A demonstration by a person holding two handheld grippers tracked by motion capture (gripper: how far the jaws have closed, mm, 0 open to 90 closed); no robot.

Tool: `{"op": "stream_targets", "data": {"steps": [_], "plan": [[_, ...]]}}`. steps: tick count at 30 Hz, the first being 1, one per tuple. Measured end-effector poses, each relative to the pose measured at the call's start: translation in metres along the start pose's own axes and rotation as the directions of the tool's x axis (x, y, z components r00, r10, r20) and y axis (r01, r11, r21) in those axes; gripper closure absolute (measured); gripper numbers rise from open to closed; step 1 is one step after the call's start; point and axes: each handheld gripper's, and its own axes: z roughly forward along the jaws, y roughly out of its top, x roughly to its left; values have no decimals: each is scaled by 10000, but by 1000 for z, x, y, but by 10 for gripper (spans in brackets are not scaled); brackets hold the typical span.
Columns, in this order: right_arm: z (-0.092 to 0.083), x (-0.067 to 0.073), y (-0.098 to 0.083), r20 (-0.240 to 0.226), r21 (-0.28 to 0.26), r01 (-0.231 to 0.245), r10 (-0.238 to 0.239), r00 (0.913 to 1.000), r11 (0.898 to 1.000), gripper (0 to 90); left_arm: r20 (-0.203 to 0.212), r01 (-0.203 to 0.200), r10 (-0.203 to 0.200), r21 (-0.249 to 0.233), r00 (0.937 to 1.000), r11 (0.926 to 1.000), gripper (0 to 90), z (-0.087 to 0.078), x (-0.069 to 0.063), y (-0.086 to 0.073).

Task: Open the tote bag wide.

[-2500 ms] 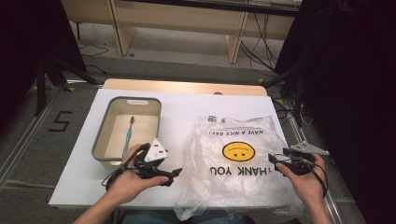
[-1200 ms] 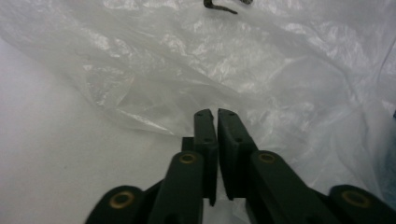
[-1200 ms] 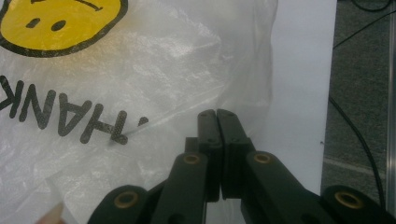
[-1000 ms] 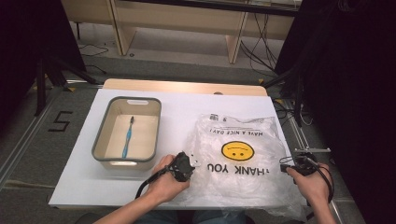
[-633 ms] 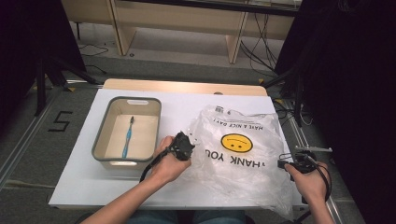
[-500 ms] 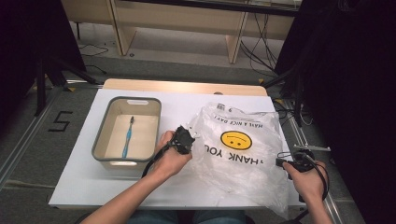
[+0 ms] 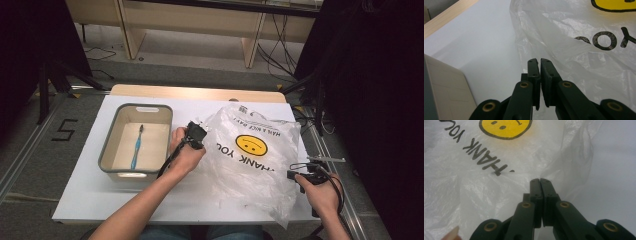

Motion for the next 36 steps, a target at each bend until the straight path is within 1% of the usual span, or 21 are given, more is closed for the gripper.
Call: {"op": "stream_targets", "data": {"steps": [6,9,11,12,13,16,17,19,22,23,24,25,28,29,30,31,32,33,34,35,36], "plan": [[6,10,-2,-300,173,56,-51,9995,9998,866,-339,143,-154,-319,9993,9994,766,0,2,3],[8,16,-4,-427,328,195,-181,9989,9993,840,-693,57,-93,-512,9976,9987,630,-5,3,4],[8,17,-4,-461,361,232,-215,9987,9991,821,-762,146,-194,-640,9969,9978,546,-7,2,4],[8,19,-5,-523,377,273,-253,9983,9989,799,-804,139,-197,-720,9966,9973,546,-11,2,4],[6,20,-5,-539,360,321,-302,9981,9988,748,-851,170,-243,-855,9961,9962,482,-16,2,5],[3,20,-5,-417,199,392,-384,9984,9990,669,-838,286,-377,-1077,9958,9938,412,-22,3,6],[3,20,-5,-417,199,392,-384,9984,9990,669,-819,323,-421,-1170,9958,9926,412,-26,3,6],[-3,18,-4,-68,-149,493,-494,9988,9987,581,-711,313,-420,-1450,9966,9889,377,-36,3,7],[-7,15,-3,151,-512,462,-455,9989,9976,534,-551,208,-295,-1530,9980,9880,371,-41,2,6],[-11,12,-2,378,-843,517,-487,9981,9951,492,-229,173,-211,-1551,9995,9878,369,-45,0,3],[-11,12,-2,378,-843,517,-487,9981,9951,492,-229,173,-211,-1551,9995,9878,369,-45,0,3],[-15,10,-1,580,-1209,503,-436,9974,9914,468,13,183,-184,-1598,9998,9870,369,-48,-2,0],[-20,9,0,715,-1589,574,-465,9964,9856,459,158,266,-243,-1646,9996,9860,368,-51,-3,-3],[-24,8,2,804,-1917,679,-533,9953,9791,457,348,279,-225,-1621,9991,9864,368,-54,-2,-6],[-24,8,2,804,-1917,679,-533,9953,9791,457,348,279,-225,-1621,9991,9864,367,-54,-2,-6],[-27,8,4,803,-2246,887,-723,9941,9704,458,506,329,-249,-1637,9984,9860,365,-57,-3,-9],[-27,8,4,803,-2246,887,-723,9941,9704,458,506,329,-249,-1637,9984,9860,364,-57,-3,-9],[-28,10,5,768,-2495,1176,-1014,9919,9612,460,668,341,-246,-1457,9975,9887,361,-59,-3,-13],[-28,10,5,768,-2495,1176,-1014,9919,9612,460,668,341,-246,-1457,9975,9887,356,-59,-3,-13],[-29,13,7,694,-2744,1530,-1391,9878,9494,470,883,370,-247,-1397,9958,9895,354,-61,-3,-17],[-29,13,7,694,-2744,1530,-1391,9878,9494,470,883,370,-247,-1397,9958,9895,353,-61,-3,-17]]}}
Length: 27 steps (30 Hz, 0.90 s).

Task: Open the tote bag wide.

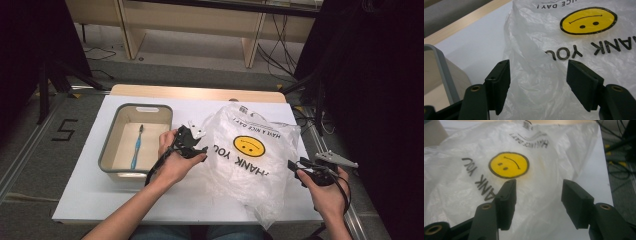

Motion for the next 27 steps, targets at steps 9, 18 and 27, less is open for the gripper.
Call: {"op": "stream_targets", "data": {"steps": [9,18,27], "plan": [[10,19,6,-821,-241,995,-1011,9915,9947,469,1032,-482,508,-277,9934,9985,339,-14,-8,-17],[26,43,8,-1740,163,1702,-1648,9709,9853,467,1547,-873,966,-654,9832,9940,324,-32,-17,-35],[39,64,7,-2363,481,2386,-2210,9462,9699,459,2074,-1312,1387,-495,9684,9901,321,-41,-32,-62]]}}
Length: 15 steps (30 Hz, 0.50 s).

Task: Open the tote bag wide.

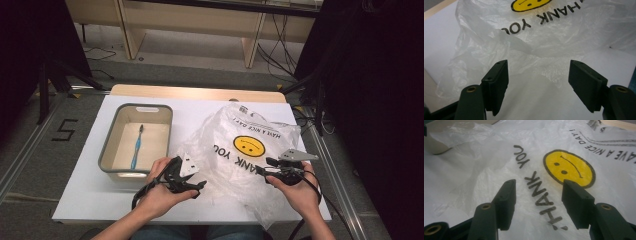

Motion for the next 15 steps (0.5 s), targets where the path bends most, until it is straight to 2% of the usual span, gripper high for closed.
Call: {"op": "stream_targets", "data": {"steps": [2,7,10,15], "plan": [[6,5,0,-236,135,154,-151,9996,9998,459,52,-74,73,111,10000,9999,320,0,-2,-7],[13,8,0,-465,289,230,-216,9987,9993,458,49,-149,148,111,9999,9998,317,0,-3,-16],[19,12,-1,-680,432,344,-314,9972,9985,458,208,-245,242,131,9995,9996,315,1,-5,-25],[24,15,-2,-755,501,402,-363,9965,9979,459,279,-227,220,262,9994,9994,314,3,-5,-31]]}}
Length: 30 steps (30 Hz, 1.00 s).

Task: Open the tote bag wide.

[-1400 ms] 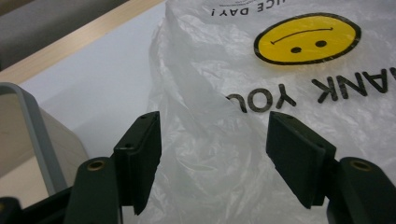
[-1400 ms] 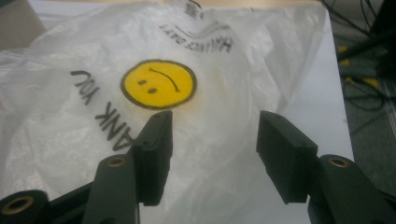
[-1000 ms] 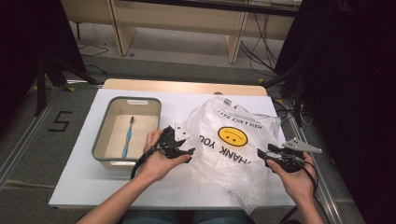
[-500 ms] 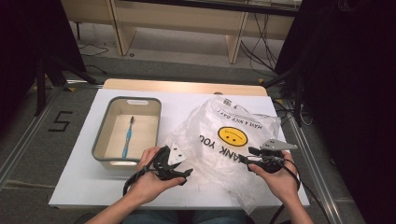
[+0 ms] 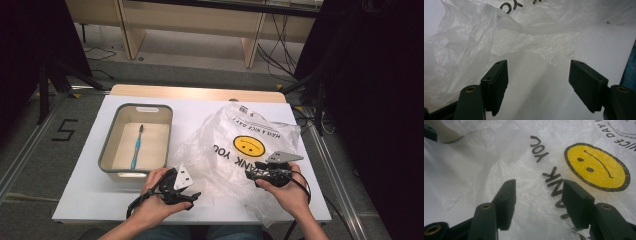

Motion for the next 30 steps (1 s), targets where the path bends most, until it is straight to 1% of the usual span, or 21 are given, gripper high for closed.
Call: {"op": "stream_targets", "data": {"steps": [2,5,15,18,20,21,23,24,25,30], "plan": [[1,0,0,-11,21,-23,23,10000,10000,459,6,-39,39,21,10000,10000,312,0,0,-1],[1,-1,0,-42,-5,-73,73,10000,10000,459,-32,-41,41,-89,10000,10000,312,1,0,-2],[2,-1,-2,-66,50,-178,178,9998,9998,460,-46,-156,156,-48,9999,9999,310,4,-1,-1],[2,-1,-3,11,10,-185,185,9998,9998,465,-53,-217,217,-14,9998,9998,310,4,-2,0],[1,-2,-3,47,-38,-185,185,9998,9998,467,-61,-260,260,-73,9996,9996,310,4,-3,1],[0,-2,-4,66,-98,-252,252,9997,9996,467,-82,-329,329,-28,9994,9995,310,4,-4,1],[-1,-2,-4,74,-117,-262,263,9996,9996,466,-120,-283,282,-35,9995,9996,310,4,-4,2],[-1,-2,-4,74,-117,-262,263,9996,9996,466,-120,-283,282,-35,9995,9996,309,4,-4,2],[-1,-2,-4,64,-100,-273,273,9996,9996,466,-107,-383,384,37,9992,9993,309,5,-5,2],[-1,-3,-5,58,-66,-262,263,9996,9996,464,-67,-439,440,103,9990,9990,305,6,-6,2]]}}
